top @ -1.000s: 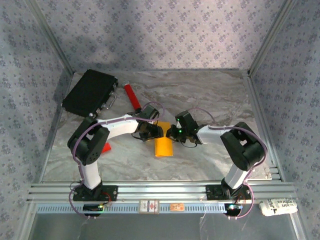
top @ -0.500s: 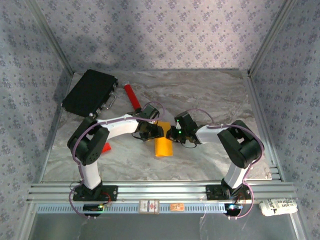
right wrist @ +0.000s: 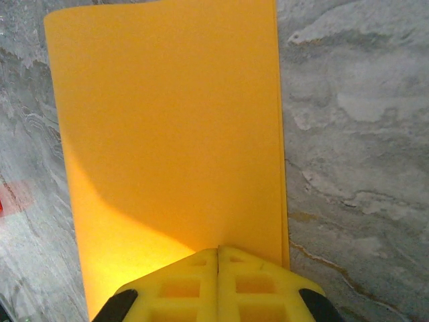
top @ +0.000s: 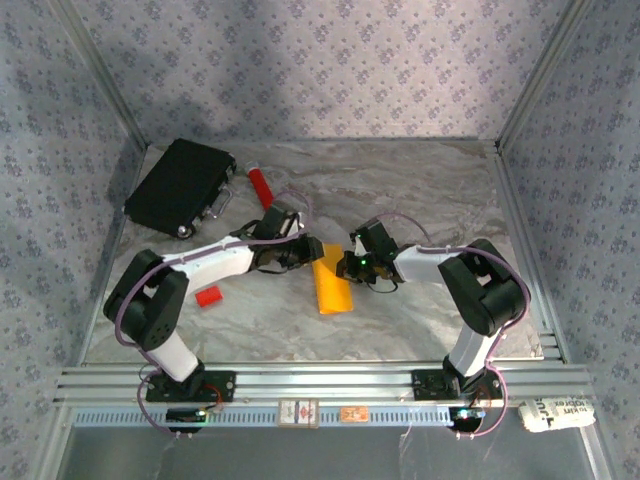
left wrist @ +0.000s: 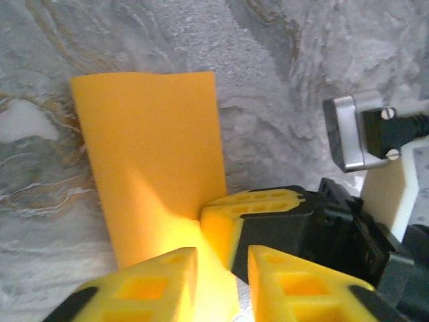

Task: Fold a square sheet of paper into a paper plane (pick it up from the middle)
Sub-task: Hold the square sheet of paper at the center of the table, then first fold the square sheet of paper in half at the center of the table.

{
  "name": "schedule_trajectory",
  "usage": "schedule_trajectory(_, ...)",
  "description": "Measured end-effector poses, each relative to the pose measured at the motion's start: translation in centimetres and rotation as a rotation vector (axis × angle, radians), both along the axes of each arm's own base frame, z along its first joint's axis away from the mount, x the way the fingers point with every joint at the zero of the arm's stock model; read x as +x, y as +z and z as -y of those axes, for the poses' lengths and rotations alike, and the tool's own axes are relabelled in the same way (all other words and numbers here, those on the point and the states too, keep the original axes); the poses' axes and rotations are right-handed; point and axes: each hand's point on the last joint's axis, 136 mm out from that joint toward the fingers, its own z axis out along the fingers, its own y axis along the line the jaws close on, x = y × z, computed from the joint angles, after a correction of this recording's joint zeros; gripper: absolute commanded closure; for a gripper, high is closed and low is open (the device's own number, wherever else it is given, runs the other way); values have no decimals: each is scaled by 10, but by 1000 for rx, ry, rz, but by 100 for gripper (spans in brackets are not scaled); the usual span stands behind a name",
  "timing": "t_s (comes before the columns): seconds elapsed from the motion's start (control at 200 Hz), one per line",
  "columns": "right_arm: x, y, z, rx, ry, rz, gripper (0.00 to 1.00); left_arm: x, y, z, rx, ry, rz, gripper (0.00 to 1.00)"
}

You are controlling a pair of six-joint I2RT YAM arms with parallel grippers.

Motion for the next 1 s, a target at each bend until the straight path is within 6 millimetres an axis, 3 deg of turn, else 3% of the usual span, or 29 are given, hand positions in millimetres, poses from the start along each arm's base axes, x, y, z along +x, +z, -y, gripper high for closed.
schedule_trajectory(0.135,0,0,0,-1,0,0,100,-8,-12,9,-80,-21,-58,98)
schedule_trajectory(0.385,0,0,0,-3,-2,1,100,-11,-24,21,-142,-41,-104,100)
schedule_trajectory(0.85,0,0,1,-3,-2,1,100,-28,-73,-3,-49,2,-163,100)
schedule_trajectory(0.999,0,0,1,-4,-2,1,100,-28,-73,-3,-51,-9,-141,98)
